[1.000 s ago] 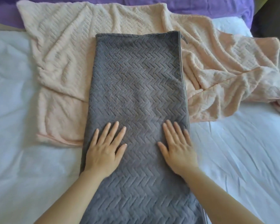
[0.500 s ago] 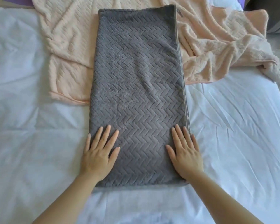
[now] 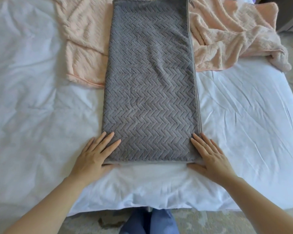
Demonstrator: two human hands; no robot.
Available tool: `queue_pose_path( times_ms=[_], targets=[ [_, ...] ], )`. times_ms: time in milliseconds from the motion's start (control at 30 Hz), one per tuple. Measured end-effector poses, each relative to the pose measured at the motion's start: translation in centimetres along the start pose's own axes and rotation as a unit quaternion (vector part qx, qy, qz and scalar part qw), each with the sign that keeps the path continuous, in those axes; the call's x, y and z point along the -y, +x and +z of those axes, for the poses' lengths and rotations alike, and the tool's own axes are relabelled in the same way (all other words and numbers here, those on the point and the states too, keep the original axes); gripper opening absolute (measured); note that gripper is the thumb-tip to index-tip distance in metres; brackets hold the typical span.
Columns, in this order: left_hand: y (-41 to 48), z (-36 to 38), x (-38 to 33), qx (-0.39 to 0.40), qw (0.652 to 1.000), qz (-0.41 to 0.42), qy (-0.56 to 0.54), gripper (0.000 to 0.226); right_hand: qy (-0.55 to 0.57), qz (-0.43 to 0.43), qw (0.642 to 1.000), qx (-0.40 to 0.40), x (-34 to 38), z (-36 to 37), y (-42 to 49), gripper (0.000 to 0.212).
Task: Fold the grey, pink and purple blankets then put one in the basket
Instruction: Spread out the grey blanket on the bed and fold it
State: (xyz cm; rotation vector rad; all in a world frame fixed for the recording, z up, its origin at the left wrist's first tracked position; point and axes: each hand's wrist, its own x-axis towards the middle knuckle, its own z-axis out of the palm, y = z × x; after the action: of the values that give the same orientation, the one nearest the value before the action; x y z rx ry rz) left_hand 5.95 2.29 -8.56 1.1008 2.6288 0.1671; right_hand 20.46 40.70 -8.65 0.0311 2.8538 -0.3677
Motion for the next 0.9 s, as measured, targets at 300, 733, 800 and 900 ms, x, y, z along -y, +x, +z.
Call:
queue_pose_path(
  times_ms=[300, 733, 800, 900],
  targets=[
    [2.1, -4.8, 0.4, -0.089, 0.975, -0.064, -0.193, 0.047, 0.058, 0.04, 0.989, -0.13, -0.3, -3.3, 2.2, 0.044],
    [20.4, -15.2, 4.5, -0.312, 0.838, -0.237, -0.38, 0.017, 0.391, 0.173, 0.861, -0.275, -2.5, -14.6, 19.5, 0.019],
    [23.8, -15.1, 5.6, -0.31, 0.834, -0.257, -0.377, 0.021, 0.373, 0.184, 0.863, -0.285, -3.4, -14.7, 22.5, 0.022],
    [28.1, -13.8, 7.4, -0.265, 0.839, -0.3, -0.369, 0.032, 0.35, 0.206, 0.87, -0.281, -4.8, -13.9, 25.8, 0.029]
  ],
)
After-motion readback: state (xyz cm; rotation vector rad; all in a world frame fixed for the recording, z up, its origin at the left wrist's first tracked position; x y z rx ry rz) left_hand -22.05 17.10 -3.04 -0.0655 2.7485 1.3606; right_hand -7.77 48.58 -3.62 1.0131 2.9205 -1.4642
